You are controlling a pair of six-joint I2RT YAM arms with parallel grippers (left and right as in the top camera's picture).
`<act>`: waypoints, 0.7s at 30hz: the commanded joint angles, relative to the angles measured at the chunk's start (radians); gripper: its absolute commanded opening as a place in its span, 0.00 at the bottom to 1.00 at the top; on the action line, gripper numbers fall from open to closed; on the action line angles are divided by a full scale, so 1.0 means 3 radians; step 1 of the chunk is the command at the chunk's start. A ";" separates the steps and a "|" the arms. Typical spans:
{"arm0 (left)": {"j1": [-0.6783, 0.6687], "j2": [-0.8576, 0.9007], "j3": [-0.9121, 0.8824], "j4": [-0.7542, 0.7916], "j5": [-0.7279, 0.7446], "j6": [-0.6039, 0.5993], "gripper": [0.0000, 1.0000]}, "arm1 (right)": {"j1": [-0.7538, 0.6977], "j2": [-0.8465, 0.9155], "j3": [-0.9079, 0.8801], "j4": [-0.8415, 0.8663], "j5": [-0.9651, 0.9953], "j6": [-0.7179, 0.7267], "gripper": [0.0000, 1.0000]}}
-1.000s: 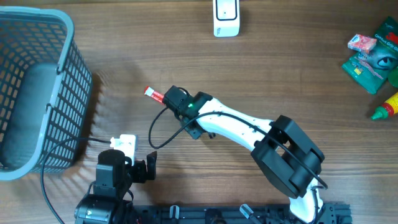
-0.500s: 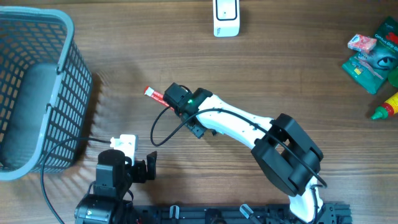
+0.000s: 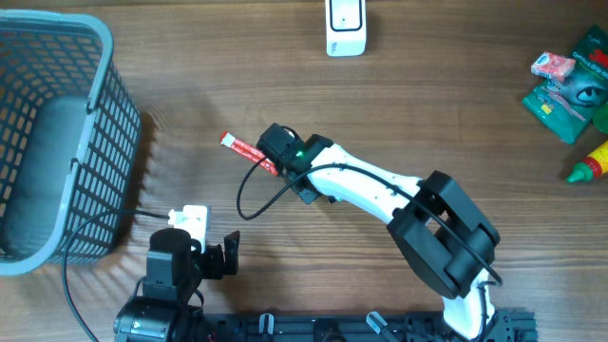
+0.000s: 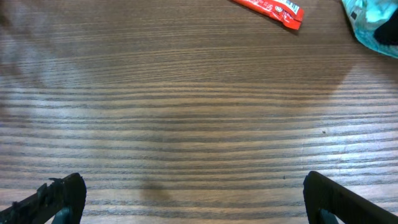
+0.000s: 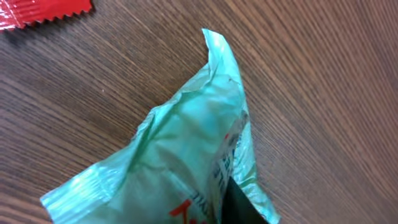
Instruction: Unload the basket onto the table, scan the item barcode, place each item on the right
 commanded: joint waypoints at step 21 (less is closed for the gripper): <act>-0.0018 -0.0003 -0.0004 0.0009 -0.0033 -0.0008 1.00 | -0.1442 0.0175 0.0855 -0.1303 -0.5048 -0.1294 0.04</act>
